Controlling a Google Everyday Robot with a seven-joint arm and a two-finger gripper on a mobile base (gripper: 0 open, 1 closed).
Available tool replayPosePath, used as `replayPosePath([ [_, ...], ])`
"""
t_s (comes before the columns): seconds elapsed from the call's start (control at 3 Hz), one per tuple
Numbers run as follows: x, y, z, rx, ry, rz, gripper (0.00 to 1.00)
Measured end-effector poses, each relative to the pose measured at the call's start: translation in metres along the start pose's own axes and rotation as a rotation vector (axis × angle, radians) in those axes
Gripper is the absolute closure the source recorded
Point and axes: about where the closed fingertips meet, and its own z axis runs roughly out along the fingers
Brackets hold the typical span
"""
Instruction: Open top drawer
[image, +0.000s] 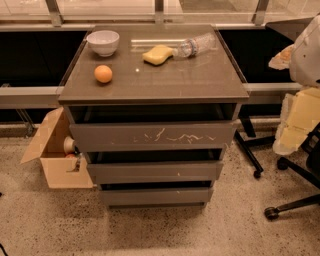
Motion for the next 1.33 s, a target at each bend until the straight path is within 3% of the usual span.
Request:
replayPosePath([
  [0.33,0.0,0.0,0.0,0.0,0.0,0.0,0.0],
  [0.67,0.0,-0.003,0.028,-0.012,0.005,-0.051,0.0],
  [1.33,0.001,-0.001,0.138,-0.154,-0.093,-0.224,0.0],
])
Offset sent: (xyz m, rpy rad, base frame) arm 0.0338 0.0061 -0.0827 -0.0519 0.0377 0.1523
